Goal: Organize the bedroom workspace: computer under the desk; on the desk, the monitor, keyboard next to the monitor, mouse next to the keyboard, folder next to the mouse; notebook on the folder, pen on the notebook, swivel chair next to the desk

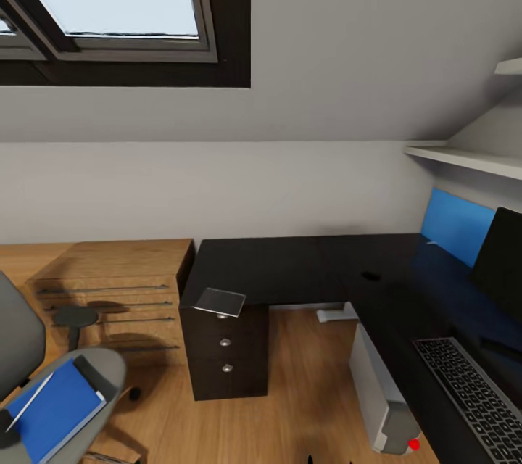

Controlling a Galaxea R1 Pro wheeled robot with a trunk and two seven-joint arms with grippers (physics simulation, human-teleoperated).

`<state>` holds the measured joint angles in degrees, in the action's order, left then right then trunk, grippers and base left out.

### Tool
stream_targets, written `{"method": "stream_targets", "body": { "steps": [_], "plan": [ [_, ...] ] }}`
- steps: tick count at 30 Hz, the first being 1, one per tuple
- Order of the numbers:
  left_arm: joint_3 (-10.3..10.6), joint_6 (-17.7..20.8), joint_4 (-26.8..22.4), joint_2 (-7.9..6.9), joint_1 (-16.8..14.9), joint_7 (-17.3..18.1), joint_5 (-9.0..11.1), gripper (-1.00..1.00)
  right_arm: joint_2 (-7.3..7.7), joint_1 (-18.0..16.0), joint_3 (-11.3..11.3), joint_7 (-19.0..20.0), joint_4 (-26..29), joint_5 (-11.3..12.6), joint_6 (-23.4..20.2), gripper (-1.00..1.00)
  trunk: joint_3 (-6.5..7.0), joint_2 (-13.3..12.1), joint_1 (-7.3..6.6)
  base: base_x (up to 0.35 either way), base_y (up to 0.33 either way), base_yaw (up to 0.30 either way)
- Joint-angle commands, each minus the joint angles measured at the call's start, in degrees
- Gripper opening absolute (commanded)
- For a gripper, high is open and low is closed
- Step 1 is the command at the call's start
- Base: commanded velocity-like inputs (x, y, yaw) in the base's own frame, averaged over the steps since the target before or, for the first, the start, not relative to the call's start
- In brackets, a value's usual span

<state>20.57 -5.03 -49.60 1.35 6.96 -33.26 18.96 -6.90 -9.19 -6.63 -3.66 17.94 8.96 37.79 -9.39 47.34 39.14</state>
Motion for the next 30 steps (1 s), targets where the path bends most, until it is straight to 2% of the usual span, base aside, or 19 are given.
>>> {"method": "stream_targets", "body": {
  "steps": [1, 7, 8, 9, 10, 11, 12, 13, 14, 15, 16, 17, 19, 20, 22, 23, 25, 27, 30],
  "plan": [
    [0.18, -0.46, -0.07, -0.03, -0.02, -0.22, 0.58, 1.00, 0.04, -0.04, -0.49, -0.38, 0.00, 0.36, 0.18, 1.00, -0.07, 0.05, 0.04, 0.320, 0.000, 0.000],
    [0.16, -0.76, -1.94, -0.17, -0.02, -0.20, 0.57, 1.00, 0.11, -0.06, -0.42, -0.41, 0.60, 0.35, 0.18, 1.00, -0.07, 0.05, 0.04, 0.309, 0.000, 0.000],
    [0.11, -0.10, -9.61, -0.29, -0.02, -0.14, 0.57, 1.00, 0.06, -0.10, -0.33, -0.77, 9.38, 0.54, -0.34, 1.00, -0.07, 0.05, 0.04, 0.278, -0.005, 0.000],
    [0.04, 8.02, -21.05, -0.33, -0.02, -0.27, 0.57, 1.00, 0.05, -0.10, -0.27, -1.99, 23.13, 0.72, -5.69, 1.00, -0.07, 0.05, 0.04, 0.276, -0.014, 0.000],
    [-0.76, 19.51, -34.00, -0.37, -0.02, -0.36, 0.64, 1.00, 0.05, -0.15, -0.24, -6.23, 38.77, 0.74, -20.52, 1.00, -0.07, 0.05, 0.04, 0.304, -0.004, 0.000],
    [-1.15, 22.22, -37.35, -0.29, 0.00, -0.37, 0.67, 1.00, 0.05, -0.19, -0.24, -8.18, 44.10, 0.73, -27.02, 1.00, -0.07, 0.05, 0.04, 0.309, -0.002, 0.000],
    [-1.29, 23.23, -38.54, -0.24, 0.03, -0.38, 0.68, 1.00, 0.07, -0.23, -0.22, -9.20, 46.69, 0.72, -30.41, 1.00, -0.07, 0.05, 0.04, 0.311, -0.002, 0.000],
    [-1.51, 24.76, -40.22, -0.17, 0.04, -0.40, 0.70, 1.00, 0.09, -0.36, -0.19, -11.33, 51.53, 0.72, -37.25, 1.00, -0.07, 0.05, 0.04, 0.314, -0.009, 0.000],
    [-1.59, 25.33, -40.82, -0.10, 0.01, -0.42, 0.74, 1.00, 0.08, -0.45, -0.18, -12.42, 53.69, 0.71, -40.59, 1.00, -0.07, 0.05, 0.04, 0.315, -0.024, 0.000],
    [-2.31, 26.90, -42.20, 0.46, -0.82, -0.47, 0.95, 1.00, 0.09, -1.90, -0.10, -16.23, 59.57, 0.80, -51.93, 1.00, -0.07, 0.05, 0.04, 0.318, -0.087, 0.000],
    [-2.94, 27.43, -42.56, 0.97, -1.47, -0.47, 1.05, 1.00, 0.13, -3.67, 0.07, -17.42, 61.08, 0.83, -55.57, 1.00, -0.07, 0.05, 0.04, 0.318, -0.102, 0.000],
    [-3.25, 27.62, -42.69, 1.28, -1.80, -0.48, 1.09, 1.00, 0.16, -4.74, 0.23, -17.85, 61.57, 0.86, -56.94, 1.00, -0.07, 0.05, 0.04, 0.318, -0.108, 0.000],
    [-4.20, 28.23, -43.04, 2.99, -3.64, -0.48, 1.20, 1.00, 0.21, -9.87, 1.96, -19.04, 60.81, 1.02, -60.66, 1.00, -0.07, 0.05, 0.04, 0.319, -0.120, 0.000],
    [-4.45, 28.93, -43.13, 3.76, -4.72, -0.48, 1.25, 1.00, 0.22, -12.24, 3.28, -19.29, 57.48, 1.11, -61.49, 1.00, -0.07, 0.05, 0.04, 0.319, -0.130, 0.000],
    [-4.59, 31.13, -43.16, 4.77, -5.91, -0.44, 1.30, 1.00, 0.25, -14.98, 4.28, -19.37, 52.26, 1.18, -61.80, 1.00, -0.07, 0.05, 0.04, 0.319, -0.133, 0.000],
    [-4.65, 32.16, -43.16, 5.34, -6.29, -0.43, 1.29, 1.00, 0.32, -15.98, 4.57, -19.37, 49.70, 1.18, -61.68, 1.00, -0.07, 0.05, 0.04, 0.318, -0.135, 0.000],
    [-4.82, 33.52, -42.94, 5.90, -6.74, -0.31, 1.24, 1.00, 2.67, -17.26, 5.03, -19.23, 45.17, 1.28, -59.49, 1.00, -0.07, 0.05, 0.04, 0.297, -0.107, 0.000],
    [-4.96, 33.93, -42.86, 5.91, -6.87, -0.26, 1.25, 1.00, 3.77, -17.63, 5.16, -19.14, 43.76, 1.33, -58.58, 1.00, -0.07, 0.05, 0.04, 0.279, -0.089, 0.000],
    [-5.13, 34.18, -42.85, 5.90, -6.94, -0.19, 1.25, 1.00, 4.36, -17.82, 5.64, -18.91, 43.10, 1.55, -57.42, 1.00, -0.07, 0.05, 0.04, 0.266, -0.085, 0.000]
  ]
}}
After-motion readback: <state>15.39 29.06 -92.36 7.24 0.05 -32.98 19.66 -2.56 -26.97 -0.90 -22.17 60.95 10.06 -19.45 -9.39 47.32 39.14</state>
